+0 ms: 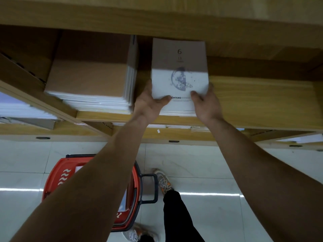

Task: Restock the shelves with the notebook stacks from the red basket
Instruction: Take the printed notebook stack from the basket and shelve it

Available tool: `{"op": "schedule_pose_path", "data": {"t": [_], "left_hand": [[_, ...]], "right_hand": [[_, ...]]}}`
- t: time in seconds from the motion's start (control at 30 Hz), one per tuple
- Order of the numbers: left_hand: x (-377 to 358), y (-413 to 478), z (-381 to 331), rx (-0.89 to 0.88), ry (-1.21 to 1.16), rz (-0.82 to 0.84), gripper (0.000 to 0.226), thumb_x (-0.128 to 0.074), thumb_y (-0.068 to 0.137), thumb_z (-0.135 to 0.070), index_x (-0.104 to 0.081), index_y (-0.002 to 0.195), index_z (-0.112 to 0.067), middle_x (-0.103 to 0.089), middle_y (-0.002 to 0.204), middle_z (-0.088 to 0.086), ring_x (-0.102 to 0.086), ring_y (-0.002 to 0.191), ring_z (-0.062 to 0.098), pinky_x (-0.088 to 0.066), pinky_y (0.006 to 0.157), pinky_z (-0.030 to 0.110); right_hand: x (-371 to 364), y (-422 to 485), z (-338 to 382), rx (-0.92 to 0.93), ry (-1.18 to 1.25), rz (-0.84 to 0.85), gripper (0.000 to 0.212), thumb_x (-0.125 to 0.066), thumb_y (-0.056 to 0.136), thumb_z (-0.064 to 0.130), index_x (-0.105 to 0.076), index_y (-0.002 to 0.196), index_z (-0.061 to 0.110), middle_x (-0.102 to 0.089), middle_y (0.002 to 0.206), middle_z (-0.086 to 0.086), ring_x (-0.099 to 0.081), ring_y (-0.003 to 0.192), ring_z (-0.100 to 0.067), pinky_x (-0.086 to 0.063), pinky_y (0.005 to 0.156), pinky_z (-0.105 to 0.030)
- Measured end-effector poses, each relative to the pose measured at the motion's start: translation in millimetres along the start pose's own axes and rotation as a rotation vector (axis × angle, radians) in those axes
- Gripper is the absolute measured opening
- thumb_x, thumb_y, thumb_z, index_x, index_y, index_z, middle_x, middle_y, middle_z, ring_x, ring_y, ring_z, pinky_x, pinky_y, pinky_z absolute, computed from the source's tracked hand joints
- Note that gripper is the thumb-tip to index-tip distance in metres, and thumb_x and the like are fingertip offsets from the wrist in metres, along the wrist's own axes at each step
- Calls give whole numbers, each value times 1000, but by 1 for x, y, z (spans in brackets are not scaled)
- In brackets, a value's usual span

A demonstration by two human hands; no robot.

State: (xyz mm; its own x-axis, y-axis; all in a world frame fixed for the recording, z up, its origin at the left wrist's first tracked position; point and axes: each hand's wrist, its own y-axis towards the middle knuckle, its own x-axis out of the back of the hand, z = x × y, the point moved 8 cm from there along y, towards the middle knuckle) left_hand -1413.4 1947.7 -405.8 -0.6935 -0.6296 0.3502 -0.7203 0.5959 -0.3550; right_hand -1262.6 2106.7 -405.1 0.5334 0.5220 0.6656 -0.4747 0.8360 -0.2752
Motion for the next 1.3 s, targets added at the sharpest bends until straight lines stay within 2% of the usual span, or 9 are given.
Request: {"op": "schedule_pose_path", "data": {"t": [0.17,0.33,0.53,0.67,0.7,0.77,0.9,1.17,1.3], "left_hand": [[4,9,-1,38,37,-34,64,-77,86,-34,-48,142,-26,-66,124,-6,-60,116,16,-46,104,31],[0,7,1,67,34,-36,68,-73,90,-34,-38,148,-28,-61,116,-9,-56,105,15,-41,93,25],[14,-40,10,118,61,-9,59,-72,88,-40,-49,139,-22,-65,130,-1,-61,116,21,-46,104,35],[39,-121,61,200,32,37,73,-75,82,-46,-46,145,-22,-56,140,2,-54,127,22,-44,110,45],[51,-138,82,200,103,33,68,-72,87,-43,-45,146,-22,-56,137,-2,-54,125,19,-45,109,44],[77,-169,126,231,235,32,64,-68,92,-43,-47,146,-18,-57,140,5,-55,126,25,-45,107,43],[140,-224,219,443,375,-10,75,-65,94,-47,-37,155,-13,-46,154,13,-46,139,32,-40,111,42],[234,-313,377,711,333,-219,72,-66,91,-46,-43,151,-13,-52,148,14,-54,130,35,-47,106,48],[247,-320,457,752,314,-256,73,-62,85,-62,-44,146,-24,-61,138,7,-64,115,32,-55,95,49]], "right_hand": [[-6,2,10,41,-58,-17,61,-50,101,45,-30,147,10,-58,137,-12,-59,120,-35,-52,94,-43],[-6,1,12,44,-105,23,63,-46,102,48,-28,146,7,-53,141,-15,-56,123,-36,-50,93,-40],[9,-41,10,-22,-250,77,84,-48,96,61,-17,157,12,-47,147,-16,-48,131,-39,-45,97,-42],[-7,-126,-12,-59,-387,93,88,-50,98,55,-9,160,7,-33,157,-19,-40,138,-40,-40,105,-46],[-19,-146,-17,-54,-445,126,86,-49,98,54,-11,159,6,-32,158,-19,-37,139,-38,-40,106,-46],[-52,-182,-23,-34,-536,241,85,-47,98,57,-13,159,9,-30,158,-16,-34,141,-35,-41,105,-45],[-138,-225,-5,126,-672,439,85,-46,98,60,-13,160,11,-27,160,-15,-30,144,-34,-40,107,-45],[-341,-294,42,547,-847,743,82,-52,96,56,-21,157,10,-32,156,-16,-31,141,-34,-35,110,-44],[-436,-306,21,662,-930,836,86,-53,96,58,-18,158,10,-30,157,-15,-30,142,-35,-31,111,-42]]}}
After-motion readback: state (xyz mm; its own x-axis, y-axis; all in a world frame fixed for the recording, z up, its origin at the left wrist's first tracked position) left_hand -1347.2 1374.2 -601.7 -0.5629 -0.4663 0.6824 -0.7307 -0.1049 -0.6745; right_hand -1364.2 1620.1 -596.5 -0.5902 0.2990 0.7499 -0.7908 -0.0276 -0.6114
